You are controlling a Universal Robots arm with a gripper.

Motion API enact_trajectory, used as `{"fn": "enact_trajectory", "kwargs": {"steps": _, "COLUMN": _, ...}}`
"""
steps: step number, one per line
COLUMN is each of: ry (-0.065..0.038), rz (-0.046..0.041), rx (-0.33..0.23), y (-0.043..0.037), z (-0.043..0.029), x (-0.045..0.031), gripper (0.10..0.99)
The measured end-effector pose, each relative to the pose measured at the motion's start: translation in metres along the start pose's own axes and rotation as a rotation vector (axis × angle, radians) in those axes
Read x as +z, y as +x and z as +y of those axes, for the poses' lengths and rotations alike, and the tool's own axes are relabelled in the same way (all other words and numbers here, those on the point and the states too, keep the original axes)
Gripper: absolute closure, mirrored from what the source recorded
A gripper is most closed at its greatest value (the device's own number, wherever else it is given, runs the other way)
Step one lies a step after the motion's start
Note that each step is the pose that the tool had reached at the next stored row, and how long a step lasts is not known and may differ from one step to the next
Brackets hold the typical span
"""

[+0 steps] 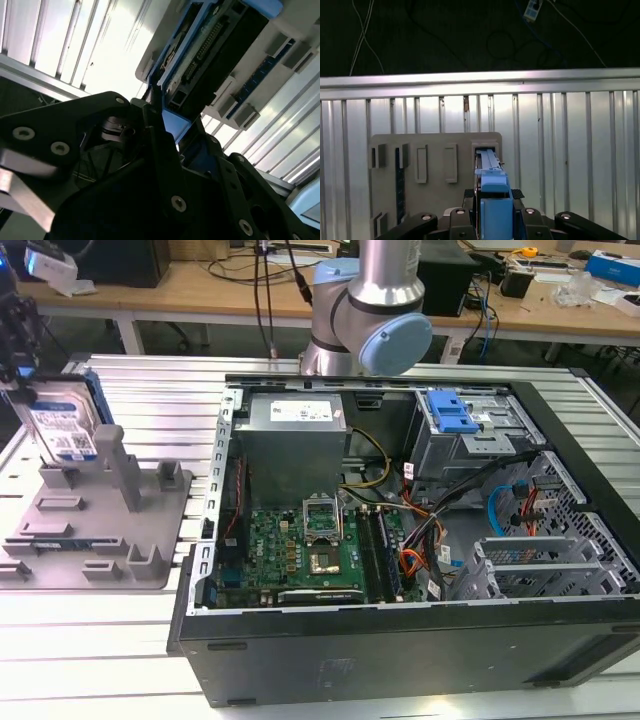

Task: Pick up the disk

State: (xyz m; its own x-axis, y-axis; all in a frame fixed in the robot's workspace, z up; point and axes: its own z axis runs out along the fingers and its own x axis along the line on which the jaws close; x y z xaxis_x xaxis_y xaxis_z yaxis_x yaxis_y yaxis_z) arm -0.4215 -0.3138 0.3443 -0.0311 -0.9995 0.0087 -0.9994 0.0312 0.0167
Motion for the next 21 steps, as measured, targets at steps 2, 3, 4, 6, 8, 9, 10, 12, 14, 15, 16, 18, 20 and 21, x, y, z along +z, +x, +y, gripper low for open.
{"fn": "enact_trajectory", "kwargs": {"steps": 2, "ry": 0.0, "rz": 0.0, "rx": 0.0, "y": 0.0001, "z": 0.0002, "x": -0.0121, "gripper": 0.718}}
{"fn": "enact_trajectory", "kwargs": {"steps": 3, "ry": 0.0, "rz": 0.0, "rx": 0.0, "y": 0.0001, "z": 0.0003, "x": -0.0178, "gripper": 0.718}}
{"fn": "enact_trajectory", "kwargs": {"steps": 4, "ry": 0.0, "rz": 0.0, "rx": 0.0, "y": 0.0002, "z": 0.0003, "x": -0.0219, "gripper": 0.718}}
{"fn": "enact_trajectory", "kwargs": {"steps": 6, "ry": 0.0, "rz": 0.0, "rx": 0.0, "y": 0.0003, "z": 0.0006, "x": -0.0331, "gripper": 0.718}}
{"fn": "enact_trajectory", "kwargs": {"steps": 8, "ry": 0.0, "rz": 0.0, "rx": 0.0, "y": 0.0004, "z": 0.0007, "x": -0.0437, "gripper": 0.718}}
{"fn": "enact_trajectory", "kwargs": {"steps": 9, "ry": 0.0, "rz": 0.0, "rx": 0.0, "y": 0.0005, "z": 0.0009, "x": -0.0538, "gripper": 0.718}}
{"fn": "enact_trajectory", "kwargs": {"steps": 10, "ry": 0.0, "rz": -0.0001, "rx": 0.0, "y": 0.0005, "z": 0.001, "x": -0.0587, "gripper": 0.718}}
{"fn": "enact_trajectory", "kwargs": {"steps": 12, "ry": 0.0, "rz": 0.0, "rx": 0.0, "y": 0.0006, "z": 0.0012, "x": -0.0755, "gripper": 0.718}}
{"fn": "enact_trajectory", "kwargs": {"steps": 14, "ry": 0.0, "rz": 0.0, "rx": 0.0, "y": 0.0008, "z": 0.0015, "x": -0.0883, "gripper": 0.718}}
{"fn": "enact_trajectory", "kwargs": {"steps": 15, "ry": 0.0, "rz": 0.0, "rx": 0.0, "y": 0.0008, "z": 0.0016, "x": -0.0931, "gripper": 0.718}}
{"fn": "enact_trajectory", "kwargs": {"steps": 16, "ry": 0.0, "rz": -0.0001, "rx": 0.0, "y": 0.001, "z": 0.0017, "x": -0.1015, "gripper": 0.718}}
{"fn": "enact_trajectory", "kwargs": {"steps": 18, "ry": 0.0, "rz": 0.0, "rx": 0.0, "y": 0.0011, "z": 0.002, "x": -0.1184, "gripper": 0.718}}
{"fn": "enact_trajectory", "kwargs": {"steps": 20, "ry": 0.0, "rz": -0.0001, "rx": 0.0, "y": 0.0013, "z": 0.0022, "x": -0.1319, "gripper": 0.718}}
{"fn": "enact_trajectory", "kwargs": {"steps": 21, "ry": 0.0, "rz": -0.0001, "rx": 0.0, "y": 0.0014, "z": 0.0024, "x": -0.1403, "gripper": 0.718}}
